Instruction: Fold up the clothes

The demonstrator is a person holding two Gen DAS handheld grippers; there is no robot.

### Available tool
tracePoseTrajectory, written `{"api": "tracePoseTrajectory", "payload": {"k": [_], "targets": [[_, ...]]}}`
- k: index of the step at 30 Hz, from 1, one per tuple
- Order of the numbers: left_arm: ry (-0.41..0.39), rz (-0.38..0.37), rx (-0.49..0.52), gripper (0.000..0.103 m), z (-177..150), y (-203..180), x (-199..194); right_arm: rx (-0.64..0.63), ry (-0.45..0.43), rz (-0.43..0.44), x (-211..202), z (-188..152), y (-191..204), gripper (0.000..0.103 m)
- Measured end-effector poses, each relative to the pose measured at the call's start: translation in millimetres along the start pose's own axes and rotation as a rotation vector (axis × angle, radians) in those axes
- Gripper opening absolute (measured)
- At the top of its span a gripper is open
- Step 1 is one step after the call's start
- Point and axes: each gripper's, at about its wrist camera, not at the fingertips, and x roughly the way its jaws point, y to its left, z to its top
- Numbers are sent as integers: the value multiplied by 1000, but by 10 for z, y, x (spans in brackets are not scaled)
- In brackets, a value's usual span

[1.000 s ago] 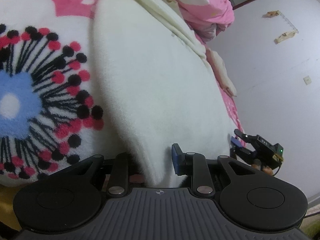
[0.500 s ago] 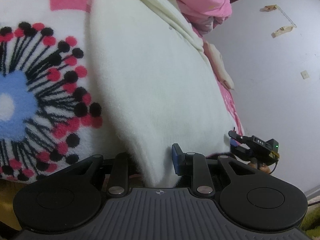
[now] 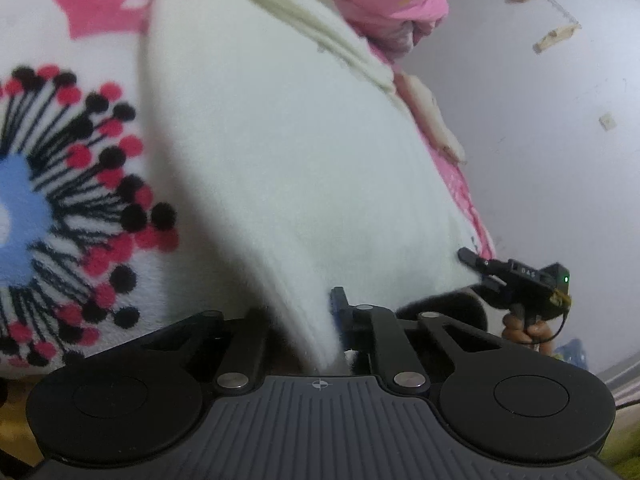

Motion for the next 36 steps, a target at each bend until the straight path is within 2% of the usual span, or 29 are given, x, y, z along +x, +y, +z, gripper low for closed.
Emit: {"api": "tracePoseTrajectory", "payload": {"k": [7, 12, 16, 25, 29, 34, 36], "targets": [[-125, -65, 35, 2, 22, -278, -431, -48, -143, 102, -231, -32, 270, 7], [-170, -76, 96, 2, 22, -475, -659, -81, -196, 199, -335, -28, 379, 7], [-184, -70, 122, 2, 1, -558, -769, -89, -222, 238, -413, -54, 408, 7], [-198, -130, 165, 2, -205, -801, -1000, -105, -267, 283, -710, -304, 535, 7], [-185, -148, 173, 2, -379, -969, -1258, -122, -286, 316, -961, -502, 675, 7], [-168, -140, 243, 2, -630, -1289, -1647, -177, -308, 355, -1324, -769, 933, 7], [-171, -142, 259, 2, -644, -1336, -1691, -207, -311, 360, -1436, -843, 1055, 7]]}}
